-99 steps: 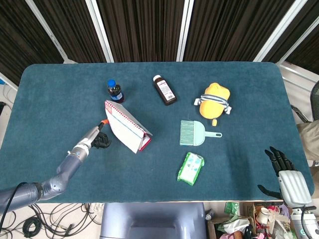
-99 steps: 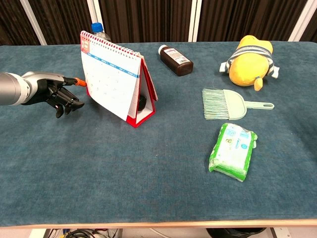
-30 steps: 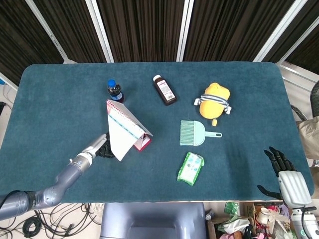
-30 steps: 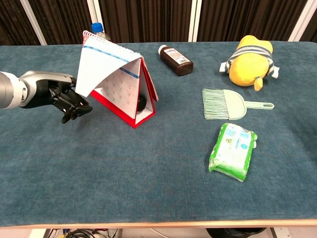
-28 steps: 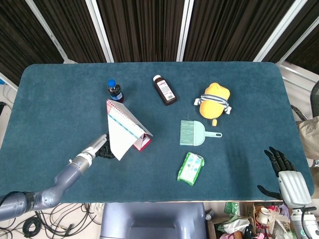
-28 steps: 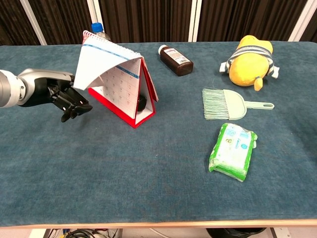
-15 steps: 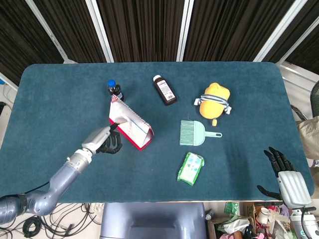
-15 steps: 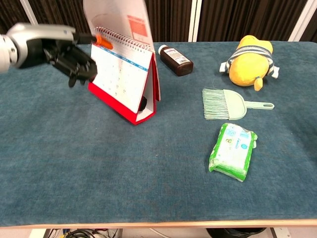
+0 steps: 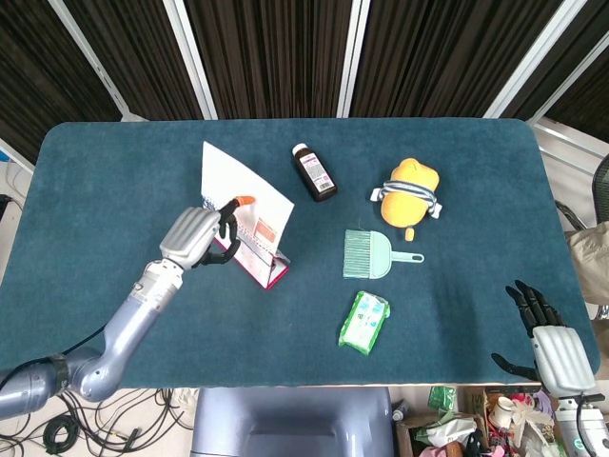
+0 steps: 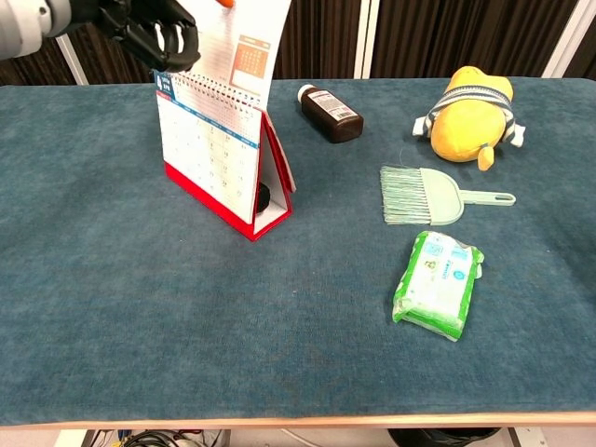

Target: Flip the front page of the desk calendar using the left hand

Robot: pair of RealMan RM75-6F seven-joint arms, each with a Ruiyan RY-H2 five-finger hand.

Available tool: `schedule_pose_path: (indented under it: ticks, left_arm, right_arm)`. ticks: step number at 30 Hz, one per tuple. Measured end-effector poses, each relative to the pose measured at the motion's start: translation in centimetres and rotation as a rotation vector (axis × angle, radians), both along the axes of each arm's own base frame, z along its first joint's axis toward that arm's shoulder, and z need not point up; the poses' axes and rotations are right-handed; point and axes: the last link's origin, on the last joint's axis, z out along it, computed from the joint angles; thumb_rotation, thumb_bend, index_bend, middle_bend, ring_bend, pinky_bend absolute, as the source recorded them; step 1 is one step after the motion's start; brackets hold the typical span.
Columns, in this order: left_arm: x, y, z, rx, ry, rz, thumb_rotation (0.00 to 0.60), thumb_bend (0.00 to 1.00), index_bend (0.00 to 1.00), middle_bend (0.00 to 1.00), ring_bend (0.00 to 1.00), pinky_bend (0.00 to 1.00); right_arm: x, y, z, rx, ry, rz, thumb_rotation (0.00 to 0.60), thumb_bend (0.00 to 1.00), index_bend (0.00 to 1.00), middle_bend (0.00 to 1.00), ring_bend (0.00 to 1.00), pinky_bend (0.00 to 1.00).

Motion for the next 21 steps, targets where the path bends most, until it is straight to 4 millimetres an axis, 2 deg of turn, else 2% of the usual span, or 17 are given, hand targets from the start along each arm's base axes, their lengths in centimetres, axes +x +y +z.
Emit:
schedule_pose_path:
  ticks: [2,3,4,6,7,10,17,21]
  left_arm:
    - [0.4,0.7,-0.2,0.015,0.019,-0.008,0.600,0.39,0.13,0.51,0.47,0.53]
    - [0.6,1.2,-0.4,0.023,0.032,-0.012,0.600,0.33,0.08,0.41,0.38,0.45]
    - [0.9,1.5,-0.5,0.029,0.043,-0.014,0.600,0.25,0.03,0.28,0.26,0.33]
    - [1.1,2.3,-0.7,0.037,0.079,-0.017,0.600,0.11,0.00,0.08,0.08,0.13]
    - [1.2,2.5,-0.8,0.034,0.097,-0.017,0.600,0.06,0.00,0.02,0.03,0.07]
    - [1.3,3.2,-1.2,0.004,0.173,-0.010,0.600,0.04,0.00,0.00,0.00,0.01]
    - [1.3,4.0,-1.1,-0.103,0.338,0.041,0.600,0.04,0.00,0.00,0.00,0.00]
    - [1.3,4.1,-0.7,-0.128,0.365,0.083,0.600,0.04,0.00,0.00,0.00,0.00]
  right_arm:
    - [0.0,0.0,0.0,-0.002,0.000,0.000,0.600,0.06,0.00,0.00,0.00,0.17]
    - [0.0,0.0,0.1,-0.004,0.000,-0.001,0.600,0.07,0.00,0.00,0.00,0.17]
    - [0.0,0.0,0.1,-0.004,0.000,-0.002,0.600,0.07,0.00,0.00,0.00,0.17]
    - [-0.1,0.0,0.1,-0.007,-0.002,-0.004,0.600,0.08,0.00,0.00,0.00,0.17]
    - [-0.1,-0.1,0.1,-0.007,-0.003,-0.005,0.600,0.08,0.00,0.00,0.00,0.17]
    - [0.0,-0.1,0.1,-0.008,-0.006,-0.007,0.600,0.09,0.00,0.00,0.00,0.17]
    - [0.0,0.0,0.1,-0.006,-0.012,-0.004,0.600,0.10,0.00,0.00,0.00,0.17]
    - [0.1,0.1,0.1,-0.006,-0.011,-0.002,0.600,0.10,0.00,0.00,0.00,0.17]
